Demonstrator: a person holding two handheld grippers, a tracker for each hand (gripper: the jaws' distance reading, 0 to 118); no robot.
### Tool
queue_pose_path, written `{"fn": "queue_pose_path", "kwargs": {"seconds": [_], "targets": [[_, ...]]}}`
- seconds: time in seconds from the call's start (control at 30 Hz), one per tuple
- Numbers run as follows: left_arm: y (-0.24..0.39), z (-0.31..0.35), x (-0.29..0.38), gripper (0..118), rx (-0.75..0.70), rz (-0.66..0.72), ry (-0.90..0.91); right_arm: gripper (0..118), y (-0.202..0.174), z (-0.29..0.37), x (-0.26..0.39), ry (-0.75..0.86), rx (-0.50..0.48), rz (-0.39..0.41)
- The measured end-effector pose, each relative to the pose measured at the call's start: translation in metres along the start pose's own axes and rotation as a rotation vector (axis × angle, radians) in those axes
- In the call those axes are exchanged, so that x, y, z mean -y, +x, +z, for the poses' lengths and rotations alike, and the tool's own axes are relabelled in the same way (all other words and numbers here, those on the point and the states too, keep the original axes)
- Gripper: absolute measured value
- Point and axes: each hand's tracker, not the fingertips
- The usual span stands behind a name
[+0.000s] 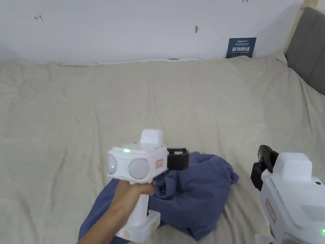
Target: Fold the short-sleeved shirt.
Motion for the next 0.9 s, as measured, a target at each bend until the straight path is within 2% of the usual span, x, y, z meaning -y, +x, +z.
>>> {"fn": "queue_pose_path", "kwargs": {"seconds": [0.1,0.2,0.33,0.37,0.4,0.43,0.5,0.57,0.7,0.83,0.9], "targets": [[-0.017,0.045,-0.021,115,-0.064,-0.008,0.214,1,-0.005,0.001,-0.014,0.031,-0.001,0.008],[-0.038,0.076,-0.026,115,-0.193,-0.058,0.39,1,-0.011,0.001,-0.03,0.06,0.0,0.02],[-0.062,0.114,-0.019,115,-0.386,-0.121,0.542,1,-0.02,0.0,-0.047,0.102,-0.009,0.031],[-0.068,0.121,-0.016,111,-0.418,-0.12,0.562,1,-0.022,0.0,-0.05,0.109,-0.01,0.031],[-0.075,0.128,-0.012,104,-0.434,-0.122,0.576,1,-0.025,0.0,-0.053,0.118,-0.013,0.032],[-0.082,0.133,-0.008,91,-0.447,-0.12,0.58,1,-0.028,0.0,-0.055,0.127,-0.02,0.032],[-0.092,0.138,-0.002,50,-0.488,-0.121,0.572,1,-0.033,-0.001,-0.058,0.136,-0.025,0.035],[-0.102,0.141,0.001,0,-0.506,-0.115,0.549,1,-0.038,-0.001,-0.059,0.142,-0.036,0.036],[-0.12,0.146,0.011,0,-0.475,-0.086,0.506,1,-0.047,-0.001,-0.057,0.139,-0.048,0.037],[-0.126,0.146,0.017,0,-0.51,-0.087,0.484,1,-0.05,-0.002,-0.055,0.13,-0.058,0.042],[-0.131,0.143,0.018,0,-0.503,-0.071,0.399,1,-0.051,-0.002,-0.054,0.127,-0.058,0.047]]}}
